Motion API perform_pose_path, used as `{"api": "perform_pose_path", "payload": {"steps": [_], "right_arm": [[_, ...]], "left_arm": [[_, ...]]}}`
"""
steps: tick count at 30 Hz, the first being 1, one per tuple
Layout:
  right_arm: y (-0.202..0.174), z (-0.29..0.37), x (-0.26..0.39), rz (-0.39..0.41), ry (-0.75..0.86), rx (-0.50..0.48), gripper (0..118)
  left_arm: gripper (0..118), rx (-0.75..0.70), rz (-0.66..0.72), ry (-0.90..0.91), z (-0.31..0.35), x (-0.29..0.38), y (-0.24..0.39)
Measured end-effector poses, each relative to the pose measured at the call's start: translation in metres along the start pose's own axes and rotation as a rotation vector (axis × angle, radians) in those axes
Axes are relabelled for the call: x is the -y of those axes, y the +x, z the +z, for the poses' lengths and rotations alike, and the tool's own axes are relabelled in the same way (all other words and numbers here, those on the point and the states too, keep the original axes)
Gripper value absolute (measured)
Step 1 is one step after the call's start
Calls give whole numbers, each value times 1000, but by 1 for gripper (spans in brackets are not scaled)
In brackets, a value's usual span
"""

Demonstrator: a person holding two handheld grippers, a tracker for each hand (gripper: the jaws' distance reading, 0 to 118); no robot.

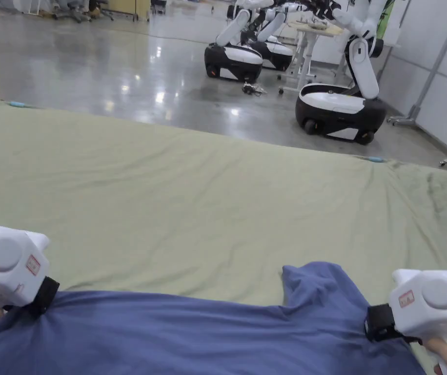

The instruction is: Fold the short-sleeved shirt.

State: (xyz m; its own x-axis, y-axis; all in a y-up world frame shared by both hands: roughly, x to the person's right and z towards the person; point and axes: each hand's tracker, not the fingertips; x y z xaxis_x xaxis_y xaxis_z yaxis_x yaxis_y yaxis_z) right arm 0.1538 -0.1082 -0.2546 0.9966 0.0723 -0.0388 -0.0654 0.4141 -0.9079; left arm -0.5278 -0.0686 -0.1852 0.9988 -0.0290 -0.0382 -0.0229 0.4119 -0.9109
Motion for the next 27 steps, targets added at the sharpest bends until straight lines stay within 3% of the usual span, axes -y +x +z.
{"api": "perform_pose_path", "payload": {"steps": [1,2,3,4,6,8,10,14,17,22,27], "right_arm": [[-3,5,2,-5,11,9,59],[-7,9,4,11,32,-4,46],[-12,11,6,26,45,-7,17],[-16,13,8,31,48,-2,2],[-10,15,8,54,74,12,2],[-2,39,13,-1,122,-61,2],[-1,81,28,13,230,-118,2],[1,168,84,88,356,-157,2],[8,215,144,81,427,-185,2],[15,249,239,10,496,-154,2],[16,215,294,-24,398,-136,2]], "left_arm": [[24,-3,-4,4,1,1,1],[24,-6,-4,12,1,3,1],[24,-9,-3,29,2,7,1],[23,-15,3,68,4,14,2],[20,-30,-10,116,15,24,5],[15,0,-58,162,32,20,-3],[10,61,-80,258,70,36,-13],[8,118,-47,435,151,101,-37],[8,135,-52,467,188,162,-45],[8,183,-5,409,181,259,-49],[8,253,103,335,133,316,-51]]}}
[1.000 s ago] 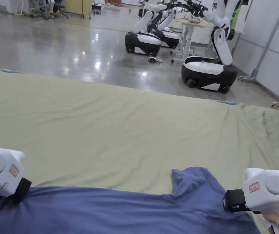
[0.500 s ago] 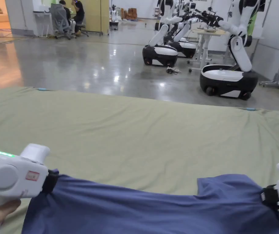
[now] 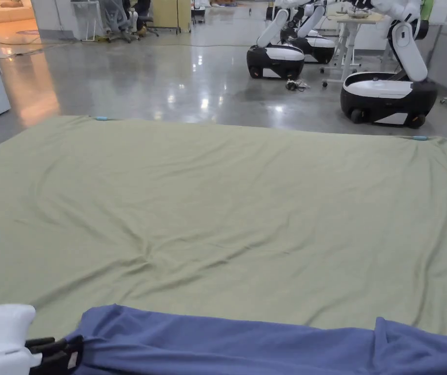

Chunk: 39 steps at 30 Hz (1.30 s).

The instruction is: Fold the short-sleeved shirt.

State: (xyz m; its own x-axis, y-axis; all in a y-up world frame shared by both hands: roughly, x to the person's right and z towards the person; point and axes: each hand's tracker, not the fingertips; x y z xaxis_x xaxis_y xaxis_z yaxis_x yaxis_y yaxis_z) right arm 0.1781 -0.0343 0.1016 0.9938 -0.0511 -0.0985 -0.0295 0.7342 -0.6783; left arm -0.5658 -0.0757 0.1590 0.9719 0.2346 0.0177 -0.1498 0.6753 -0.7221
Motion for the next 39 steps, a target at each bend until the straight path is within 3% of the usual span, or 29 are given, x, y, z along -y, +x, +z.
{"api": "perform_pose_path", "payload": {"steps": [2,5,6,7,8,10,13,18,20,23,27,28,29,31,32,33,39], "right_arm": [[2,-10,20,-28,-18,-11,2],[1,-20,38,-8,-37,8,5],[1,-21,42,2,-39,18,26],[14,-27,49,4,-33,35,46],[17,-25,50,-5,-26,40,58],[21,-16,46,-36,16,39,59],[9,10,34,-32,133,40,62],[-32,57,17,115,344,55,67],[-66,75,14,166,414,48,68],[-98,81,13,163,429,36,69],[-122,81,16,106,439,-103,69],[-126,80,18,77,446,-140,66],[-129,78,19,49,436,-178,57],[-136,73,20,63,430,-163,0],[-143,73,22,82,429,-116,0],[-145,73,19,107,401,-139,0],[-147,75,20,147,401,-109,0]], "left_arm": [[10,-4,-2,-3,-5,13,-3],[62,-37,-12,17,-3,20,-12],[77,-36,-8,63,2,24,-13],[78,-26,10,104,7,27,-15],[78,-24,32,130,15,29,-13],[78,-30,37,221,34,29,-9],[78,-101,-65,375,78,19,15],[78,-141,-156,557,135,14,57],[78,-151,-186,597,148,16,76],[76,-237,-213,654,165,23,104],[54,-153,-212,658,158,27,116],[36,-136,-196,639,153,28,118],[18,-118,-158,610,146,30,119],[14,-95,-120,585,137,36,120],[10,-71,-119,583,133,37,120],[3,-82,-124,591,134,39,122],[3,-77,-128,559,135,37,121]]}}
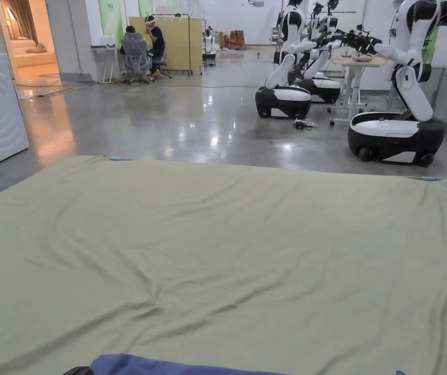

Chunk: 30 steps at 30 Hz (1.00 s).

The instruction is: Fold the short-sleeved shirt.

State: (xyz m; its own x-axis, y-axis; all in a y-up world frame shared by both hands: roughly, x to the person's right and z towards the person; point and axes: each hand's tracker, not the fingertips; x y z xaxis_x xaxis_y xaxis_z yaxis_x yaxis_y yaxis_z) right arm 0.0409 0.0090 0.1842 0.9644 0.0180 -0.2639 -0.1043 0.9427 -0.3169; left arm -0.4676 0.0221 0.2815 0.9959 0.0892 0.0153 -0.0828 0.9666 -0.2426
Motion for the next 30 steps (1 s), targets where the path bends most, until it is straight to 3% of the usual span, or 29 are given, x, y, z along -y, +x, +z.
{"api": "perform_pose_path", "payload": {"steps": [4,9,10,12,13,20,24,28,29,30], "right_arm": [[10,3,2,-54,7,-20,0],[15,8,7,-61,-12,-20,0],[16,9,9,-69,-21,-24,0],[19,11,14,-92,-37,-40,0],[20,11,17,-101,-47,-44,0],[23,10,27,-132,-94,-32,0],[25,9,27,-133,-100,-14,0],[25,8,28,-136,-104,1,0],[25,8,28,-138,-106,0,0],[24,7,27,-137,-111,-4,0]], "left_arm": [[3,33,106,5,-3,13,-19],[7,89,256,-82,-20,38,-56],[24,107,336,-125,-29,52,-68],[87,186,510,-184,-54,90,-92],[97,217,586,-222,-68,105,-102],[97,212,860,-346,-140,189,-144],[97,220,998,-422,-174,225,-136],[95,315,1064,-384,-204,227,-114],[91,314,1074,-367,-206,228,-109],[64,307,1078,-368,-210,230,-107]]}}
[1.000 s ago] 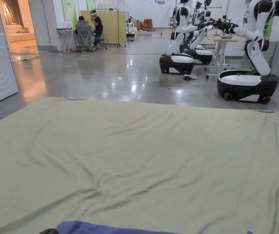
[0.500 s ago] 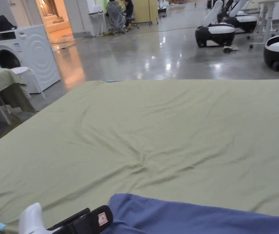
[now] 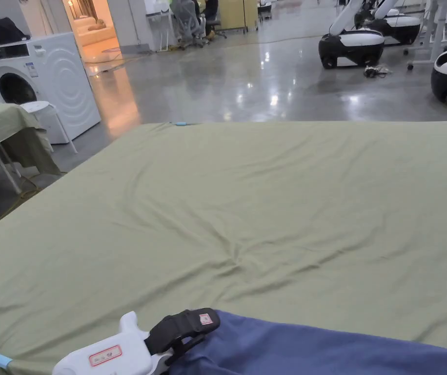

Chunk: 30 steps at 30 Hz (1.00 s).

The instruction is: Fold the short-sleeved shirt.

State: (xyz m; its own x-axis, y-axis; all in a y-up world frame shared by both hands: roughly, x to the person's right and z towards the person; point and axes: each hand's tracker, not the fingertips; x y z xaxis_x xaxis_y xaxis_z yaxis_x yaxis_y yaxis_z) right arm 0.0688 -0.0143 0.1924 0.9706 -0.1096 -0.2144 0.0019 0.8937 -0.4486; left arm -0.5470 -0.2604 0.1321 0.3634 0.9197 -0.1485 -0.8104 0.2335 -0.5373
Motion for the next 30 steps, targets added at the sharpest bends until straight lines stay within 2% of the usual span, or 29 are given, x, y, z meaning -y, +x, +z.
{"api": "perform_pose_path", "payload": {"steps": [1,2,3,10,12,14,17,19,25,28,30], "right_arm": [[-1,-1,-1,10,-7,3,0],[-3,0,0,33,-12,17,0],[-4,1,0,56,-11,30,0],[-4,3,-1,102,-24,25,0],[-2,1,-1,103,-25,23,0],[-1,-1,-2,93,-19,13,0],[0,-6,0,54,-16,-15,0],[-4,-9,6,26,-17,-32,0],[-11,-6,4,3,1,-52,0],[-12,3,3,29,4,-41,0],[-9,7,4,4,5,-29,0]], "left_arm": [[25,-18,10,-9,-4,1,-1],[9,-83,26,-10,-1,5,-1],[8,-116,36,3,2,9,-2],[8,-4,40,97,26,-5,7],[8,-41,-32,145,55,-29,23],[8,-145,-151,196,97,-61,51],[8,-270,-314,234,141,-97,101],[8,-294,-378,249,149,-100,133],[8,-236,-550,149,78,-56,196],[8,-183,-581,27,17,-20,201],[8,-190,-595,-89,-26,3,203]]}}
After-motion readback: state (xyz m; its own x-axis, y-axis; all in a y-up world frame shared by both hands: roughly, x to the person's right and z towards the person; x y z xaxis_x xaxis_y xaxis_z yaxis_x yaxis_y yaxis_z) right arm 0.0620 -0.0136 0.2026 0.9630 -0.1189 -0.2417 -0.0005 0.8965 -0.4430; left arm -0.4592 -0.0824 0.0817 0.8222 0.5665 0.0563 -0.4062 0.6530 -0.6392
